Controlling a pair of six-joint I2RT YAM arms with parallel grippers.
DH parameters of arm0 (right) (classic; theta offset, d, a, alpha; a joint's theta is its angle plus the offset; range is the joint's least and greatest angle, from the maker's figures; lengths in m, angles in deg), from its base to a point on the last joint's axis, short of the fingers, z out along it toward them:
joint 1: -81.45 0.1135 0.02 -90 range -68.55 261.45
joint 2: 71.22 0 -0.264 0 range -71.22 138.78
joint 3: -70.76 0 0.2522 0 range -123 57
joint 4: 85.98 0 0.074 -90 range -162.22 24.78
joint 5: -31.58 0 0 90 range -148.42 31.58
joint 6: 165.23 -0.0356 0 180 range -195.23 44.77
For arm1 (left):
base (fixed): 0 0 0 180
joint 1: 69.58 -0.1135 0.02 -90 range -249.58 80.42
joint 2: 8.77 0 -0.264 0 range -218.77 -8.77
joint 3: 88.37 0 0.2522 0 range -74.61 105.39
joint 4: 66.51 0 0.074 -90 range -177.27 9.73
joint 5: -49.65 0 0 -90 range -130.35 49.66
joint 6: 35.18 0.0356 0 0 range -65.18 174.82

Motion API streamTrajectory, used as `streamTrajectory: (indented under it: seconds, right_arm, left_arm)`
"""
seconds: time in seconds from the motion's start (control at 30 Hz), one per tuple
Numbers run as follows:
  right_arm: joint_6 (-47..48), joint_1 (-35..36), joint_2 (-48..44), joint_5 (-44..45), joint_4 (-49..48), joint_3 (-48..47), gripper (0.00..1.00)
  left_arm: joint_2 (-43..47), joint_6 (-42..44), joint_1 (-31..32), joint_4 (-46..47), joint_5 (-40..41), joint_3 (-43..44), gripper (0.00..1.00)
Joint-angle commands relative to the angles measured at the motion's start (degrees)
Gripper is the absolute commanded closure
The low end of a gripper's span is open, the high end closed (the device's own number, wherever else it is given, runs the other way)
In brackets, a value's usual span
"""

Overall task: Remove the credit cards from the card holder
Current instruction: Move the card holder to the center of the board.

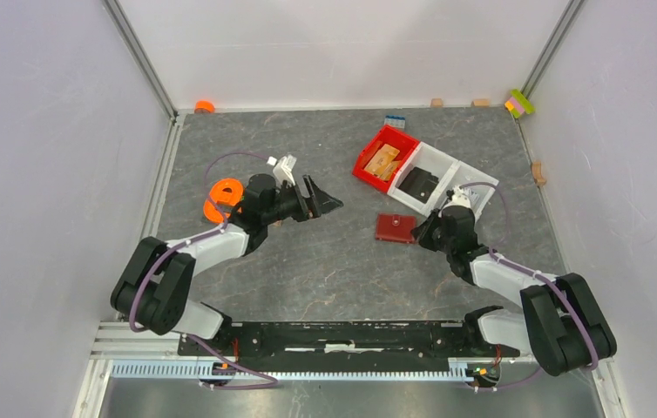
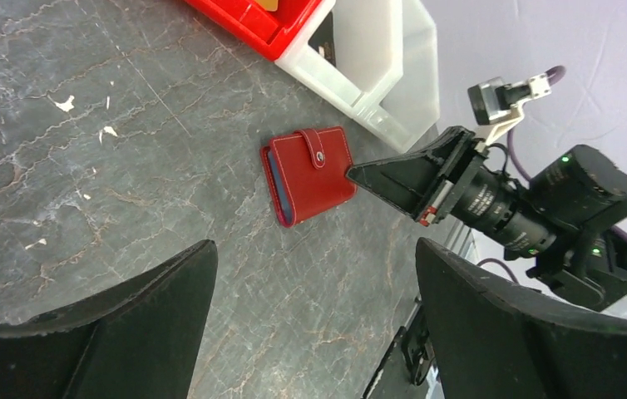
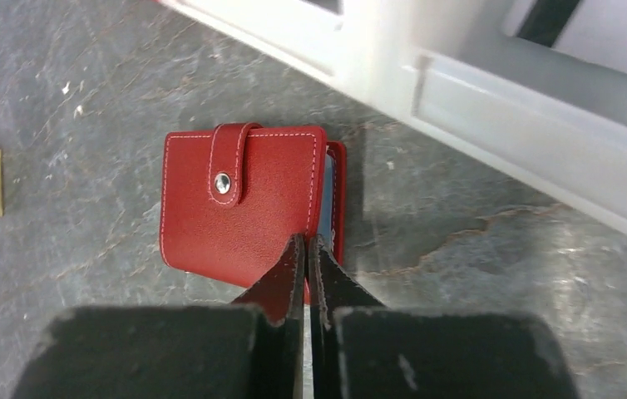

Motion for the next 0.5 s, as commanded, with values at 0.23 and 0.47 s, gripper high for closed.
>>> streamTrajectory:
  seconds: [0.23, 0.47]
  right_arm:
    - [7.3, 6.8, 2.9, -10.1, -6.5, -3.9, 0.95]
    - [10.4, 8.9, 3.3, -7.4, -2.5, -6.9, 0.69]
  left_arm:
    - [-10.7, 11.2, 6.0, -17.4, 0.6, 12.7, 0.06]
    - [-17.1, 12.0, 7.6, -22.4, -3.3, 17.9, 0.14]
